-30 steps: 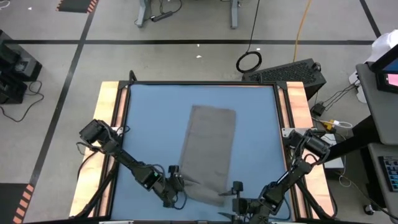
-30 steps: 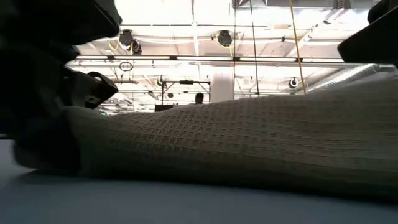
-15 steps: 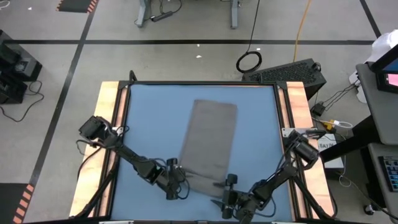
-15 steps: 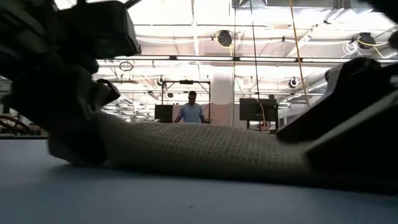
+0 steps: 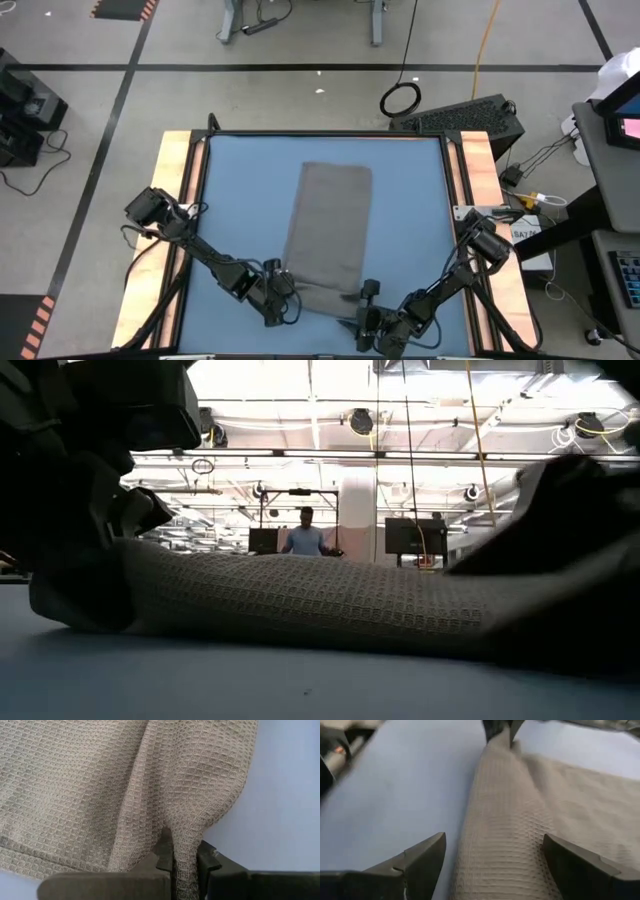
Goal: Roll towel
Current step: Roll the gray towel
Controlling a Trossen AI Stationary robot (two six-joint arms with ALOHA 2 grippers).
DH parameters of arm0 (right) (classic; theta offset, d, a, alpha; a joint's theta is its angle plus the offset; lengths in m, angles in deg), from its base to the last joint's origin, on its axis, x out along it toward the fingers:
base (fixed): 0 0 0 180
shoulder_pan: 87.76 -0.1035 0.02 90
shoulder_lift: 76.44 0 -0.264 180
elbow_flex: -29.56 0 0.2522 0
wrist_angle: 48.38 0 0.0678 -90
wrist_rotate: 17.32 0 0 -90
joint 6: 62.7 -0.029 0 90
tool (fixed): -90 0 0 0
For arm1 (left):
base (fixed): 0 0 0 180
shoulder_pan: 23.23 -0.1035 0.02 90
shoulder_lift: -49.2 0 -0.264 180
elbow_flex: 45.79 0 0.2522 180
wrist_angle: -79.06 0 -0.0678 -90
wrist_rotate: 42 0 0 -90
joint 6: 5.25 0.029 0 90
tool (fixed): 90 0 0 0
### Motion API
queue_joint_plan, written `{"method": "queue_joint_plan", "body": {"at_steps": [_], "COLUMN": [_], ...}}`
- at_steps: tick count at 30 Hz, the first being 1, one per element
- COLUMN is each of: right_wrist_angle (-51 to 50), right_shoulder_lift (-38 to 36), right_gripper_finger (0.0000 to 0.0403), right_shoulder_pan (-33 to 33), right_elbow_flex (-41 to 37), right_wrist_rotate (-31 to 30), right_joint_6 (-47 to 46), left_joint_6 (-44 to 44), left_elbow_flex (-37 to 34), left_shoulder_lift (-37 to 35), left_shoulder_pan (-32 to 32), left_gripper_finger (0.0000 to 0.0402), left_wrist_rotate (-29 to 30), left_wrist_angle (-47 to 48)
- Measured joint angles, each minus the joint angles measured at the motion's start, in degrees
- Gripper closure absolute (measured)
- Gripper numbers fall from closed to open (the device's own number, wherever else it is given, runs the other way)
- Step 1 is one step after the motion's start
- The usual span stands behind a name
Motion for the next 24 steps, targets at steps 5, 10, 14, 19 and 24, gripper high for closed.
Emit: {"method": "queue_joint_plan", "body": {"at_steps": [5, 10, 14, 19, 24], "right_wrist_angle": [1.0, 0.8, -1.7, -2.0, 3.1], "right_shoulder_lift": [1.5, 1.8, 1.8, 1.8, 1.7], "right_gripper_finger": [0.0076, 0.0081, 0.0107, 0.0188, 0.0257], "right_shoulder_pan": [1.8, 2.5, 3.1, 2.8, 0.9], "right_elbow_flex": [0.0, 0.0, 0.1, 0.1, 0.0], "right_wrist_rotate": [2.9, 1.8, 1.8, 1.7, 4.0], "right_joint_6": [-2.7, -5.0, -14.0, -17.0, -9.4], "left_joint_6": [0.0, 0.0, -0.7, -4.1, -4.5], "left_elbow_flex": [0.0, -0.1, -0.1, -0.1, -0.1], "left_shoulder_lift": [0.0, 0.1, 0.1, 0.1, 0.1], "left_shoulder_pan": [0.0, 0.0, 0.0, 0.6, 2.1], "left_gripper_finger": [0.0375, 0.0375, 0.0375, 0.0375, 0.0375], "left_wrist_rotate": [0.3, 0.5, 0.5, 0.7, 2.1], "left_wrist_angle": [-0.5, -0.7, -0.8, -1.0, -1.1]}}
